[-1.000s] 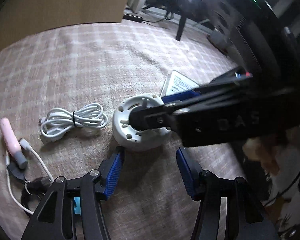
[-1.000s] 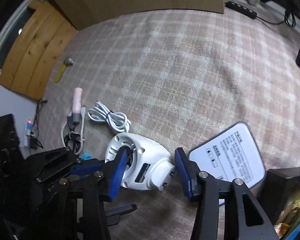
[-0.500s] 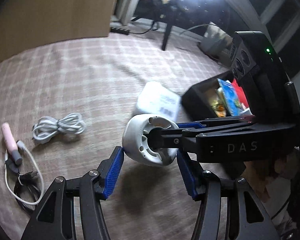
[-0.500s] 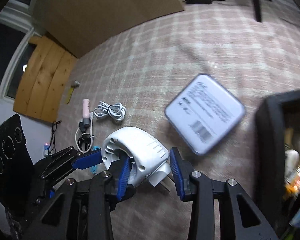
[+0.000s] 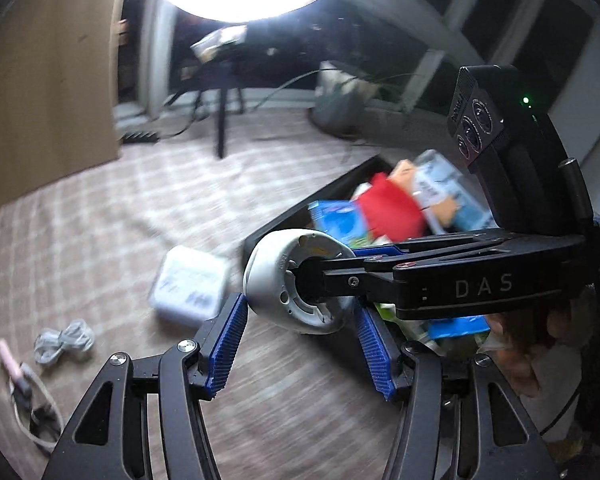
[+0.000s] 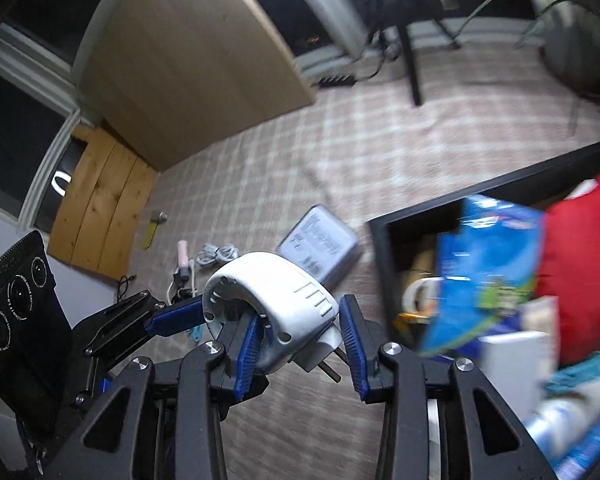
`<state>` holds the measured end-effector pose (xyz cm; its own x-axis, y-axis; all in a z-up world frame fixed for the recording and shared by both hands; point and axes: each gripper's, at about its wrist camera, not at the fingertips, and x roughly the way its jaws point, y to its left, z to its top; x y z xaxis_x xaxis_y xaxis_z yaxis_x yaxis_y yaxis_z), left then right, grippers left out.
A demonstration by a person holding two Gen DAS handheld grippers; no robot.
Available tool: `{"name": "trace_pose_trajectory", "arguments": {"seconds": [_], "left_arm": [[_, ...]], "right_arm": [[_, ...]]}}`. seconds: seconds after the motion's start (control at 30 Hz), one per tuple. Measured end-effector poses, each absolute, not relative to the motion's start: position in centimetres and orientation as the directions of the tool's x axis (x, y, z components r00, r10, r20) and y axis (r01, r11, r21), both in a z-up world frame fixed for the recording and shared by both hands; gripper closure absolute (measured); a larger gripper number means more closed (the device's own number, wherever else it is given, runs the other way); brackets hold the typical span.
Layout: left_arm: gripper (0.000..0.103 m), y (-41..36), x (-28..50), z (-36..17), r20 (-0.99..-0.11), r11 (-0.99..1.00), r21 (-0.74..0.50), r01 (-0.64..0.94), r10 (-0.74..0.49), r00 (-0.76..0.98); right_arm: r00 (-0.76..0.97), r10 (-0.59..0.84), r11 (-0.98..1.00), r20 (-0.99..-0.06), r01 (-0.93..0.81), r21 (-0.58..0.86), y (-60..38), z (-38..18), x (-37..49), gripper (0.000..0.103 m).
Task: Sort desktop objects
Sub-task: 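Carry the white device with the right tool over the black bin, then open the right tool to drop the white device into the bin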
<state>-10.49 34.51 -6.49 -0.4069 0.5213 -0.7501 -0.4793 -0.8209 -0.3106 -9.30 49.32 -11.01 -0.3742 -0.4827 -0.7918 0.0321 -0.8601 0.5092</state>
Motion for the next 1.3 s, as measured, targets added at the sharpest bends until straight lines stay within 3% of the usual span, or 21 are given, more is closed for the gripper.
{"name": "trace_pose_trajectory", "arguments": {"seconds": [0.4, 0.73, 1.03, 1.3], "left_arm": [[0.044, 47.8, -10.9, -5.0, -0.725, -0.680, -0.344, -0.648, 0.630, -0.277], [0.044, 55.4, -10.8, -5.1, -0.732, -0.609, -0.336, -0.718, 0.649, -0.208], [0.043, 57.4, -10.7, -5.3, -0.745, -0.594, -0.319, -0.738, 0.639, -0.192], [0.042, 54.5, -10.3, -4.8, -0.755, -0.618, -0.269, -0.739, 0.611, -0.237]], "right_arm": [[-0.447, -0.356, -0.881, -0.821, -0.132, 0.454, 61.0, -8.5, -4.3, 0.068], [-0.464, -0.265, -0.885, -0.845, -0.231, 0.405, 67.6, -7.9, -1.5, 0.068], [-0.460, -0.240, -0.879, -0.855, -0.272, 0.392, 69.6, -7.9, -0.7, 0.068], [-0.487, -0.205, -0.885, -0.849, -0.277, 0.373, 69.0, -7.1, -0.6, 0.066]]}}
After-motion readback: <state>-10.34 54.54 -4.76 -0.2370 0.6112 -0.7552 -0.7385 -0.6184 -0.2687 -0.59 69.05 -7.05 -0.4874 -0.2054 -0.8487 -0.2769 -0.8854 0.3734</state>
